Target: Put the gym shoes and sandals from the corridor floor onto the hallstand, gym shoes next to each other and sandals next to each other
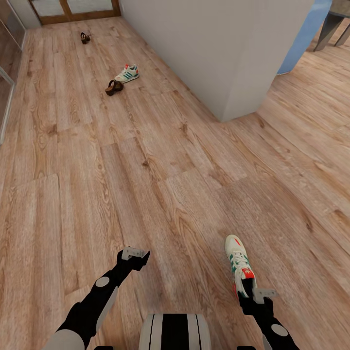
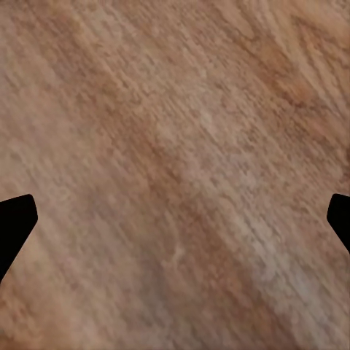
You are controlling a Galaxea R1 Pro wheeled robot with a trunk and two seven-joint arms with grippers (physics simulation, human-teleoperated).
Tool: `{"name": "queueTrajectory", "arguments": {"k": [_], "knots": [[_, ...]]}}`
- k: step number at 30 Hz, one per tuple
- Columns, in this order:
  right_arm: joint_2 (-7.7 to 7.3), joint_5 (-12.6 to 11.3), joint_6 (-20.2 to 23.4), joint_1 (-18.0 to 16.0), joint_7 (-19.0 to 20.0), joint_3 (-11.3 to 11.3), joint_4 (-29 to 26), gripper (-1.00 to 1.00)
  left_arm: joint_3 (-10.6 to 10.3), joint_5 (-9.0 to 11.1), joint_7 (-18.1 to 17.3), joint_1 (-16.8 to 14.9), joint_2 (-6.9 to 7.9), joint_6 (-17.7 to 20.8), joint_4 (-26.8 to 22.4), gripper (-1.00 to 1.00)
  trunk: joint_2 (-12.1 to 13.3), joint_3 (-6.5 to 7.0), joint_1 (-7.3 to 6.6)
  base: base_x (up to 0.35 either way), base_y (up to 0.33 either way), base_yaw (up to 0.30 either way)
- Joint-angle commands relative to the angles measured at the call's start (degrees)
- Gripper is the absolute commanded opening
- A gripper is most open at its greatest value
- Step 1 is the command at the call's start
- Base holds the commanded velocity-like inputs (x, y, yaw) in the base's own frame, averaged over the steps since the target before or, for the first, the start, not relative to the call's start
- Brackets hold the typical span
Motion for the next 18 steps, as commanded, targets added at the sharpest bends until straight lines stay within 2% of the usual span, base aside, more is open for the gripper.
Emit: {"name": "queueTrajectory", "arguments": {"k": [1, 18], "knots": [[0.01, 0.01, -0.17, -0.02, 0.02, -0.03, 0.05, -1.00, 0.04, 0.02, -0.15, 0.00, 0.00, -0.17, 0.03, 1.00, -0.01, -0.03, -0.01, 0.007, 0.000, 0.000], [0.01, 0.01, -0.14, -0.02, 0.21, 0.05, 0.11, -1.00, -0.02, -0.01, -0.15, -0.04, 0.00, -0.17, 0.01, 1.00, -0.01, -0.03, -0.01, 0.001, 0.000, 0.000]]}}
